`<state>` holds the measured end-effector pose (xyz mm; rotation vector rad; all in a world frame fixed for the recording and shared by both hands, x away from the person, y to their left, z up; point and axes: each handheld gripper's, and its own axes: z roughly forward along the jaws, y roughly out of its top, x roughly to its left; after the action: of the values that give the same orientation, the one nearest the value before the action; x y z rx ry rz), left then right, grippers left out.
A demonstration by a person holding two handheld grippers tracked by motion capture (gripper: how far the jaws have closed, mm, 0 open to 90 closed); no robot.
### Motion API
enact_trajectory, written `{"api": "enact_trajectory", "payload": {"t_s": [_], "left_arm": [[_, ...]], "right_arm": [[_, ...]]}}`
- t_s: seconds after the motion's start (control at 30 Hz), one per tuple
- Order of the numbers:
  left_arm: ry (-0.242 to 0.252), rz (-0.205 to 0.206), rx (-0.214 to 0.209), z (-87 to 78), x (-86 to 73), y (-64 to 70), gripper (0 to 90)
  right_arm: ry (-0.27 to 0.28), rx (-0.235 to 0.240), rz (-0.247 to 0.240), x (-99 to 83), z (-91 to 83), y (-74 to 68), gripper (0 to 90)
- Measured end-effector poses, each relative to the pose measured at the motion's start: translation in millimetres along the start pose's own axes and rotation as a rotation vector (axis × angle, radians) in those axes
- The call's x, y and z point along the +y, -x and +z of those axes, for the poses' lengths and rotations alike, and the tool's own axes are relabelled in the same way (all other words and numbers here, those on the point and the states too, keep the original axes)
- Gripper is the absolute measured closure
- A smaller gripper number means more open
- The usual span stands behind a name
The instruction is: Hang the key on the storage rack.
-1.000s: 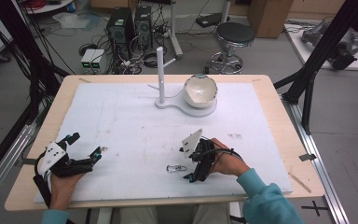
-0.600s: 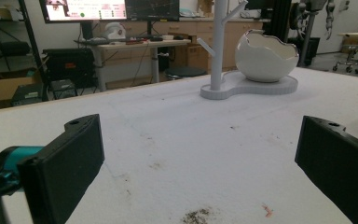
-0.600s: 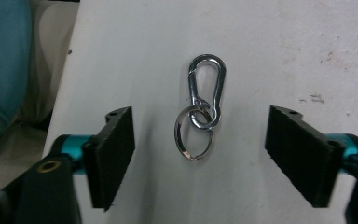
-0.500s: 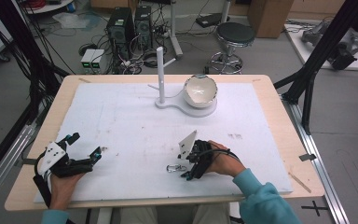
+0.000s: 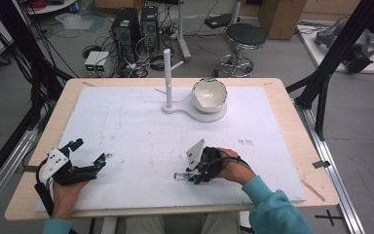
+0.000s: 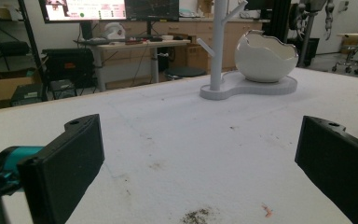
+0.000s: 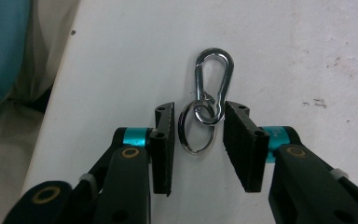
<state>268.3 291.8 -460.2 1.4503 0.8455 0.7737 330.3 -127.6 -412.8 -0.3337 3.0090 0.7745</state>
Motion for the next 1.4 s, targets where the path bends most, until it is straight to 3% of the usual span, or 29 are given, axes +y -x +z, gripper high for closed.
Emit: {"api": "enact_trajectory", "payload": {"t_s": [0.33, 0.8, 1.37, 1.4], "left_arm": [[0.001, 0.0, -0.002, 0.0, 0.0, -0.1, 1.7], [0.001, -0.001, -0.002, 0.0, -0.1, -0.1, 1.7], [-0.001, 0.001, -0.002, -0.2, 0.0, -0.5, 1.7], [-0.001, 0.001, -0.002, -0.2, 0.0, -0.5, 1.7]], "right_arm": [[0.008, -0.003, -0.001, -0.4, -1.3, -0.1, 75.4], [0.016, -0.011, 0.042, -2.7, -4.2, 1.7, 81.8], [0.031, -0.011, 0.048, -4.4, -6.4, 4.1, 86.8], [0.036, -0.021, 0.067, -3.8, -6.6, 3.9, 87.6]]}}
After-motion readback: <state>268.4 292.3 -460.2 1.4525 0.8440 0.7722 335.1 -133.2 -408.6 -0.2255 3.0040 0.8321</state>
